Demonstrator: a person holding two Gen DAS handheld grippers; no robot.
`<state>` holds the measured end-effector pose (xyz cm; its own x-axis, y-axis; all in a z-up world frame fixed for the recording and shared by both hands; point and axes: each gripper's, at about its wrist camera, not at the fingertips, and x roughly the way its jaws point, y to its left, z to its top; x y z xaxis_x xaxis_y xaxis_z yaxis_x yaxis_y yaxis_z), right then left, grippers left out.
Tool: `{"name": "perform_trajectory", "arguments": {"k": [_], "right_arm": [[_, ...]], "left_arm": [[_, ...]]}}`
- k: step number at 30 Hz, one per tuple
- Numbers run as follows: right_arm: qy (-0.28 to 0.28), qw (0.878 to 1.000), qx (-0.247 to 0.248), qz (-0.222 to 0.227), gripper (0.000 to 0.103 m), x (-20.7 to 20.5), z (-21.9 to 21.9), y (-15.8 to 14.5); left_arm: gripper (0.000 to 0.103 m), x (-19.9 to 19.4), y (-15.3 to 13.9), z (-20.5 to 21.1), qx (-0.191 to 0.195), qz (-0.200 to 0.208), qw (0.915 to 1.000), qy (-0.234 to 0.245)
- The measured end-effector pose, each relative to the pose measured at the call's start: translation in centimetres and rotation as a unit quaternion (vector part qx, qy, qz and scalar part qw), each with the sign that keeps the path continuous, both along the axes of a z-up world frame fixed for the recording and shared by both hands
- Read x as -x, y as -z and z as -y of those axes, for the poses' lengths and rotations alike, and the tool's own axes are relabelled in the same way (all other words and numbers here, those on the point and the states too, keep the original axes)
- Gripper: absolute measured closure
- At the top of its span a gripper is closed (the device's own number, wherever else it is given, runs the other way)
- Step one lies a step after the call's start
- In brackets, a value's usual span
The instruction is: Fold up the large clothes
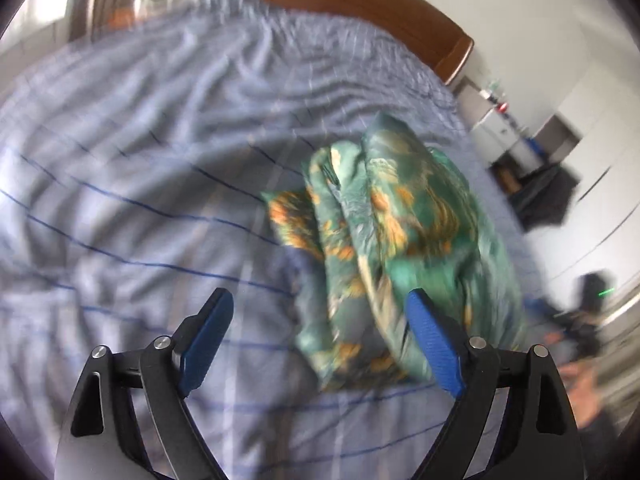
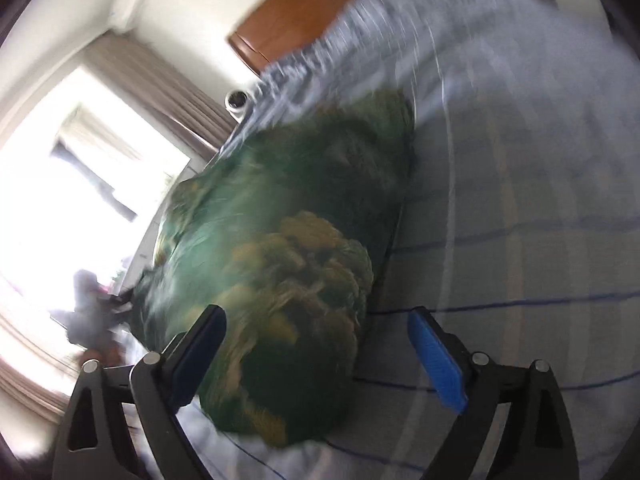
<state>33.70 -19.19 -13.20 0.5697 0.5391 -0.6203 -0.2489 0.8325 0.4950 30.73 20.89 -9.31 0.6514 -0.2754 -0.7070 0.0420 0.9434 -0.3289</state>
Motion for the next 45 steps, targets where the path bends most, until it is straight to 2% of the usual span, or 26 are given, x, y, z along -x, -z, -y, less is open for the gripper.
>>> {"name": "perform_trajectory", "arguments": {"k": [1, 2, 3, 4, 6, 7, 10, 11, 18, 25, 28, 32, 35, 37, 39, 45], "right_arm": [[0.004, 0.999, 0.037, 0.033, 0.009, 1.9, -0.6, -1.6], [0.007, 0.995, 0.071, 0.063, 0.009, 3.5, -1.3, -3.1], [0.012, 0.990, 0.105, 0.097, 0.009, 5.4, -2.1, -4.8], [0.018, 0.984, 0.128, 0.122, 0.009, 5.6, -2.4, -6.0], [0.033, 0.970, 0.169, 0.174, 0.009, 8.6, -3.6, -8.9], [0.040, 0.964, 0.180, 0.192, 0.009, 8.8, -3.6, -9.7], [0.068, 0.946, 0.200, 0.247, 0.005, 12.4, -4.5, -12.2], [0.075, 0.943, 0.201, 0.255, 0.000, 13.6, -4.9, -12.8], [0.094, 0.948, 0.210, 0.220, 0.000, 17.3, -5.6, -13.7], [0.104, 0.939, 0.236, 0.226, 0.000, 21.3, -6.2, -13.4], [0.096, 0.938, 0.251, 0.218, 0.000, 22.3, -6.8, -13.4], [0.090, 0.940, 0.256, 0.206, 0.000, 24.0, -7.8, -12.8], [0.092, 0.942, 0.253, 0.198, 0.000, 25.3, -8.3, -12.2], [0.093, 0.939, 0.267, 0.196, 0.000, 26.1, -8.9, -11.9], [0.093, 0.937, 0.276, 0.194, 0.000, 26.6, -9.3, -11.7], [0.100, 0.940, 0.274, 0.176, 0.000, 26.6, -9.5, -12.2]], "left_arm": [[0.007, 1.6, -1.1, 1.0, -0.046, 0.023, 0.9986, -0.011], [0.001, 2.6, -2.3, 2.2, -0.097, 0.050, 0.9935, -0.030], [0.000, 4.3, -3.5, 3.4, -0.137, 0.080, 0.9861, -0.048], [0.000, 5.8, -4.6, 4.6, -0.171, 0.107, 0.9772, -0.066], [0.000, 8.4, -6.1, 6.9, -0.211, 0.131, 0.9647, -0.087], [0.000, 9.0, -6.6, 8.0, -0.219, 0.135, 0.9619, -0.093], [0.000, 11.1, -7.8, 10.4, -0.226, 0.135, 0.9586, -0.109], [0.000, 10.8, -7.9, 11.0, -0.227, 0.135, 0.9579, -0.112], [0.000, 14.0, -8.8, 14.6, -0.222, 0.129, 0.9614, -0.099], [0.000, 16.4, -9.2, 16.2, -0.232, 0.123, 0.9596, -0.100], [0.000, 17.6, -8.7, 16.4, -0.219, 0.117, 0.9642, -0.092], [0.000, 19.2, -8.2, 15.7, -0.159, 0.099, 0.9790, -0.081], [0.000, 20.3, -8.3, 15.2, -0.135, 0.090, 0.9831, -0.085], [0.000, 20.6, -8.3, 15.3, -0.146, 0.083, 0.9815, -0.091], [0.000, 20.9, -8.1, 15.5, -0.170, 0.074, 0.9760, -0.114], [0.000, 21.5, -7.9, 16.0, -0.188, 0.077, 0.9716, -0.122]]}}
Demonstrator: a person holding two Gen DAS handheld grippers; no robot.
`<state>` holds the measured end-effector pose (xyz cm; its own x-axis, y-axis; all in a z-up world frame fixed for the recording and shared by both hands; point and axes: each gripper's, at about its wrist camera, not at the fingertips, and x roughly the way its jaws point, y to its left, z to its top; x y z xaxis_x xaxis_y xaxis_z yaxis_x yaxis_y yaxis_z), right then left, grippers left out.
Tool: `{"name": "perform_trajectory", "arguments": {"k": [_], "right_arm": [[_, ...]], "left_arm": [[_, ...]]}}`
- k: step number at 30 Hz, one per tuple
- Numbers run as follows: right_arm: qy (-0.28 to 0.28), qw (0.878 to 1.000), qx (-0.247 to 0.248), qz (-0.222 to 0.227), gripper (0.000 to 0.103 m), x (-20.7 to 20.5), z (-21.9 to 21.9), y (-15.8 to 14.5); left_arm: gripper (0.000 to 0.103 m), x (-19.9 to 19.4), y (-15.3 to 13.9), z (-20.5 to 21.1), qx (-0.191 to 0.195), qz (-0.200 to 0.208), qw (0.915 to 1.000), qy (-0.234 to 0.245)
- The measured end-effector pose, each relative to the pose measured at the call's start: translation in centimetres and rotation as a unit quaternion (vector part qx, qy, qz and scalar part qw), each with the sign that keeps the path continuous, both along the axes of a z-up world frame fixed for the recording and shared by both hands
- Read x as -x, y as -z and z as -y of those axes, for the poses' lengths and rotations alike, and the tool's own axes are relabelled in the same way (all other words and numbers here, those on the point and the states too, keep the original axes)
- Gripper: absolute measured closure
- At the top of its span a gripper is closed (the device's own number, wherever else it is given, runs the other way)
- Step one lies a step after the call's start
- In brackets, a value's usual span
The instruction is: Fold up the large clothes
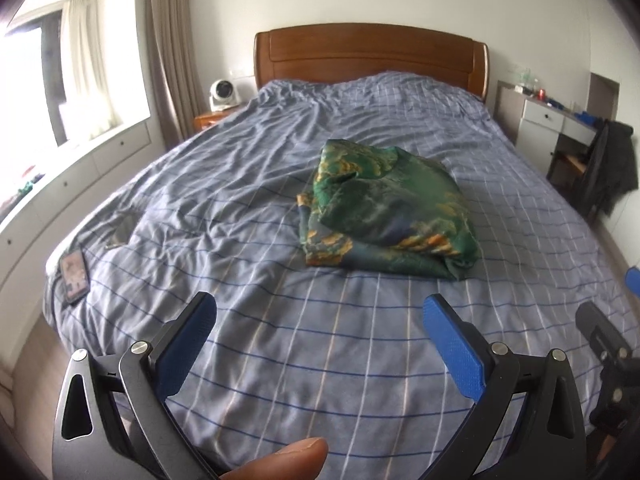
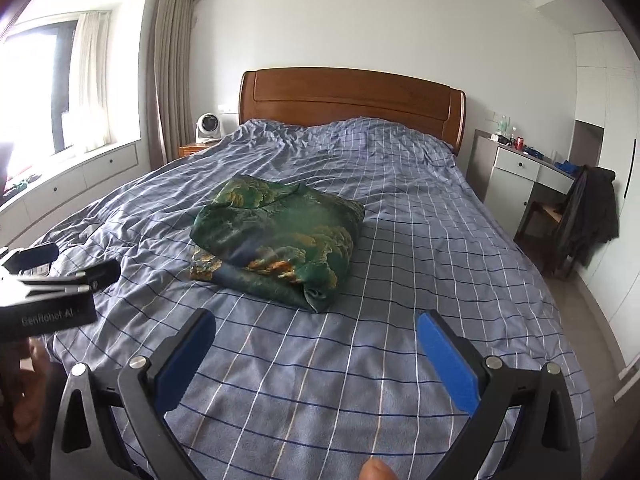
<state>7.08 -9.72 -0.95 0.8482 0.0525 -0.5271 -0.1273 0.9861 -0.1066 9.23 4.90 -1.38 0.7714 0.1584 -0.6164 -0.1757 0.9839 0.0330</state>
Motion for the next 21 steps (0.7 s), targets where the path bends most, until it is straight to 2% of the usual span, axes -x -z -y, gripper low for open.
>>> {"name": "perform_trajectory", "arguments": {"k": [5, 10, 13, 18, 21], "right_arm": [[0.013, 1.000, 0.014, -0.009, 0.000, -0.3, -0.6, -0.3], [0.024, 1.000, 0.012, -0.016, 0.000, -0.3, -0.6, 0.0], [0.031, 0.999, 0.016, -0.020, 0.000, -0.4, -0.3, 0.3], [0.039, 0.999, 0.022, -0.026, 0.000, -0.5, -0.1, 0.9], [0.039, 0.999, 0.024, -0.027, 0.000, -0.5, 0.0, 1.1]], "left_arm": [[0.000, -0.2, 0.1, -0.4, 0.005, -0.004, 1.0000, 0.000], [0.000, -0.9, 1.3, 0.5, -0.030, -0.024, 0.9993, 0.001], [0.000, -0.8, 1.7, 1.2, -0.037, -0.029, 0.9988, 0.010], [0.000, -0.7, 2.0, 1.9, -0.044, -0.030, 0.9985, 0.013], [0.000, -0.6, 1.9, 1.9, -0.031, -0.028, 0.9990, 0.017]]}}
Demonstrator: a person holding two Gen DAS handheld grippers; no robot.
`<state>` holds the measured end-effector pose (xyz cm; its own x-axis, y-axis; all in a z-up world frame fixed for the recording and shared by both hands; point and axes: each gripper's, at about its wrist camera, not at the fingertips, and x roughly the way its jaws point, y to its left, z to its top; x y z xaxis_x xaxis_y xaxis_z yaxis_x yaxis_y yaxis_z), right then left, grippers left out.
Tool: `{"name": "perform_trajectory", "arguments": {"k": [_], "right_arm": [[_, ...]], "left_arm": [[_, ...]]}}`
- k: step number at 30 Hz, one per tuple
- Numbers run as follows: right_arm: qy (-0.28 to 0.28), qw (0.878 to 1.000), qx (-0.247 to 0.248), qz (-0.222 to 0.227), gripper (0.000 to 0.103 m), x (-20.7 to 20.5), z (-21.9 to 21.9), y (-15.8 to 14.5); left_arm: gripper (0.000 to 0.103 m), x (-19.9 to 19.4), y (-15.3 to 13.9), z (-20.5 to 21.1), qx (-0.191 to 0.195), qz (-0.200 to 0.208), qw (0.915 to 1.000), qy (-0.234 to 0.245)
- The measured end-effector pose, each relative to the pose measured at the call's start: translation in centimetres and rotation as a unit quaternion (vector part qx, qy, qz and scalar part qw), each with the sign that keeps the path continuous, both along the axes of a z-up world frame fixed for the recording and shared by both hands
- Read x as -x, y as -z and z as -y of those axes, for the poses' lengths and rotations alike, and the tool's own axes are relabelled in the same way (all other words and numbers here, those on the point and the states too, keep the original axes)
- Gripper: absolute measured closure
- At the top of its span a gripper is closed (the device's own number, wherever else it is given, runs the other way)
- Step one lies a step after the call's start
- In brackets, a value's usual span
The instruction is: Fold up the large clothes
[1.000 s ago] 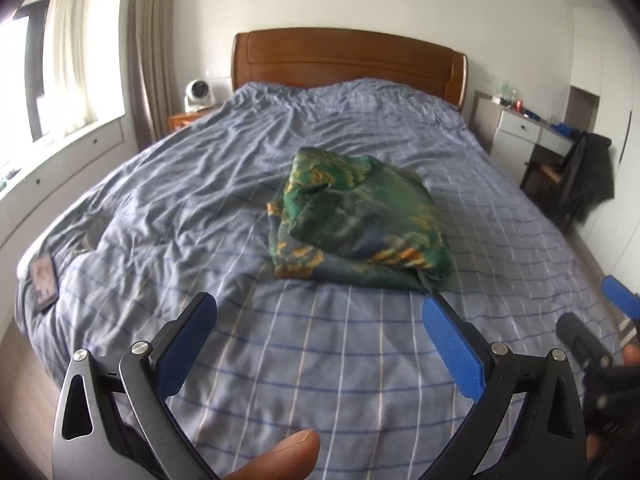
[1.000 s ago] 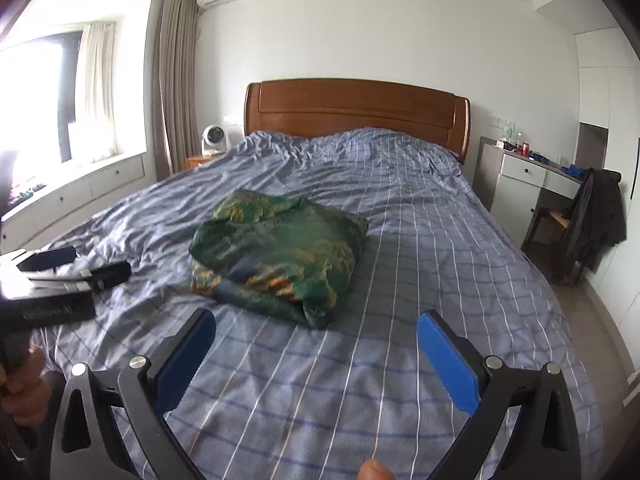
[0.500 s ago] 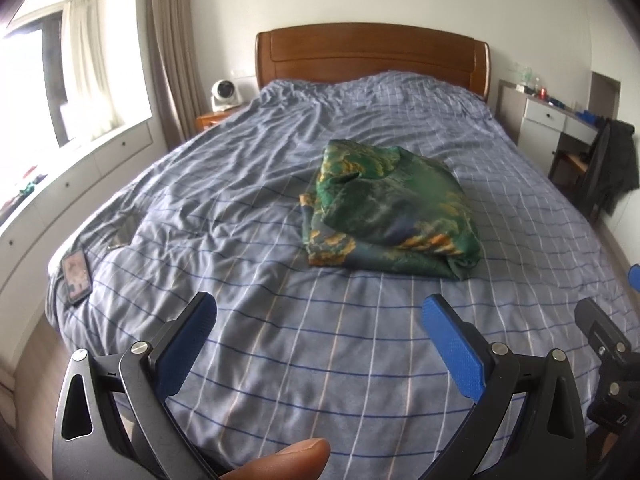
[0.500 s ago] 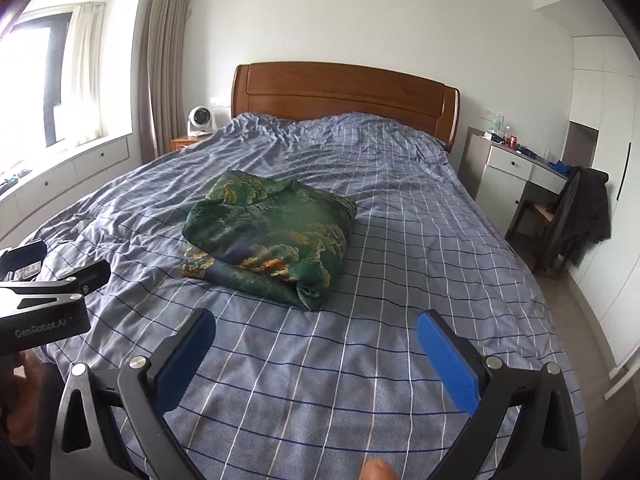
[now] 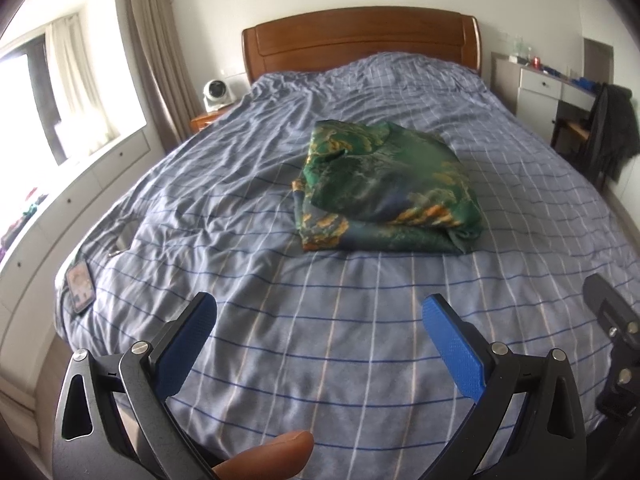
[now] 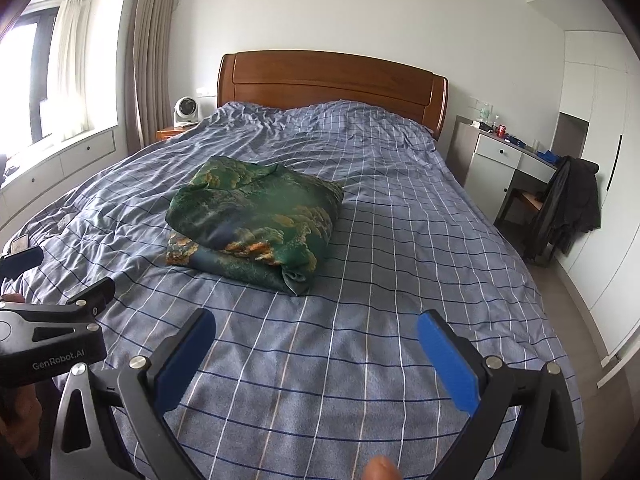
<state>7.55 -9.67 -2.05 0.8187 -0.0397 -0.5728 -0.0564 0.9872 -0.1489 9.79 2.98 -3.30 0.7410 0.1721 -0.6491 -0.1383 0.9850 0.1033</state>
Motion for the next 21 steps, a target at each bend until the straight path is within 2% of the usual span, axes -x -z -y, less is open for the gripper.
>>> {"name": "perform_trajectory", "arguments": {"k": [5, 16, 21], "right_arm": [[-0.001, 1.000, -0.001, -0.005, 0.000, 0.2, 0.0, 0.2], [-0.004, 1.000, -0.003, -0.013, 0.000, 0.7, 0.1, 0.7], [-0.004, 1.000, -0.005, -0.014, 0.000, 0.8, 0.0, 0.8]], "left_arm": [[0.000, 0.1, -0.1, -0.2, 0.022, 0.003, 0.9998, 0.003], [0.000, 0.4, -0.2, 0.0, 0.020, 0.010, 0.9997, 0.003], [0.000, 1.1, -0.4, 0.0, 0.021, 0.031, 0.9993, 0.001]]}}
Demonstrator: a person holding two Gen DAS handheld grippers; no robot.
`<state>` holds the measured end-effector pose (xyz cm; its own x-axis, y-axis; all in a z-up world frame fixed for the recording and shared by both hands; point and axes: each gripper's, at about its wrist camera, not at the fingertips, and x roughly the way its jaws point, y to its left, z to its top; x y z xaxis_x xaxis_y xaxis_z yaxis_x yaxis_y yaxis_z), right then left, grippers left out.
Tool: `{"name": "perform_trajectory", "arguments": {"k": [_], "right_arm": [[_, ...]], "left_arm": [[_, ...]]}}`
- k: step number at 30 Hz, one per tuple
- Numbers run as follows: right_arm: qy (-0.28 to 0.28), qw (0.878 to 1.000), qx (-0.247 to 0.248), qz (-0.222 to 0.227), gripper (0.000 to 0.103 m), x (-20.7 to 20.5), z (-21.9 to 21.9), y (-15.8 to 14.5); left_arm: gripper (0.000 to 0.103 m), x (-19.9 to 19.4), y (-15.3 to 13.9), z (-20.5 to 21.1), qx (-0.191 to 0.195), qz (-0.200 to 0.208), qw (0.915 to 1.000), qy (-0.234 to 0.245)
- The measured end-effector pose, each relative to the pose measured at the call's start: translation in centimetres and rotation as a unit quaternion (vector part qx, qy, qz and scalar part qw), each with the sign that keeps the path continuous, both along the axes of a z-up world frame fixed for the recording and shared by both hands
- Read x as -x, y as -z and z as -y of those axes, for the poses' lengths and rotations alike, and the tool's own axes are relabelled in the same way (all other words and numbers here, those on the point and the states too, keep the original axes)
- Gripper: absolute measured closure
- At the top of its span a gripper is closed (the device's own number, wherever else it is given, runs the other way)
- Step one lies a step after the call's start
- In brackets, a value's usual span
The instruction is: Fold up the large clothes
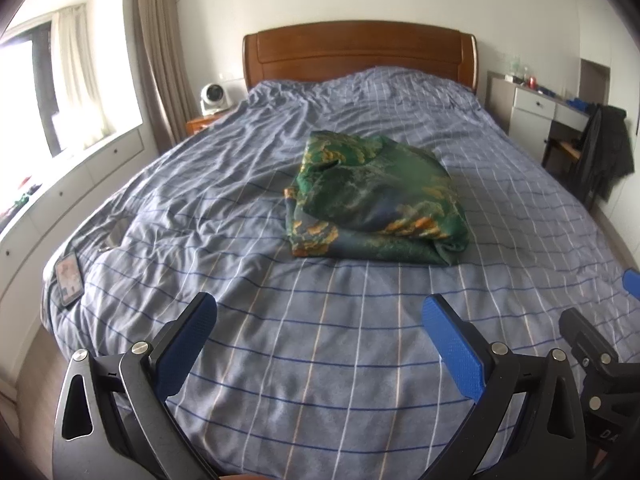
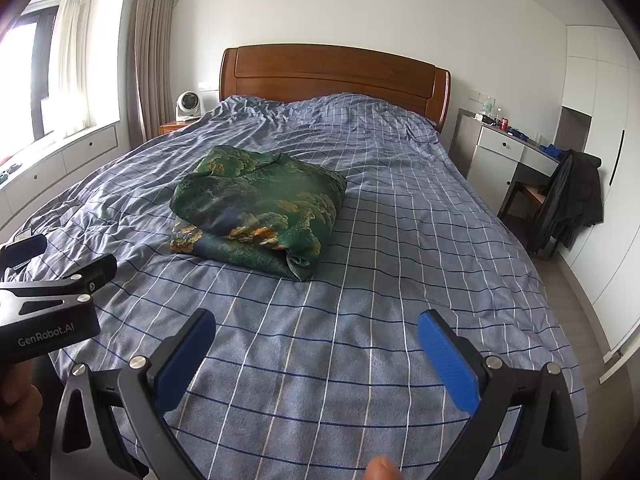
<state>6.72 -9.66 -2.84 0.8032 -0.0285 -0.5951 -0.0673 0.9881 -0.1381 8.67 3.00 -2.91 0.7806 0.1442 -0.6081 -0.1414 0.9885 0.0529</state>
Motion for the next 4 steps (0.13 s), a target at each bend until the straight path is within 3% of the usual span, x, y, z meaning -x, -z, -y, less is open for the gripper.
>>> {"name": "perform_trajectory", "arguments": {"k": [4], "right_arm": [[-0.001, 1.000, 0.000, -0.001, 0.000, 0.07, -0.08, 0.14]], "left_arm": [[0.000, 0.34, -0.13, 0.08, -0.013, 0.015, 0.9998, -0.008]]}}
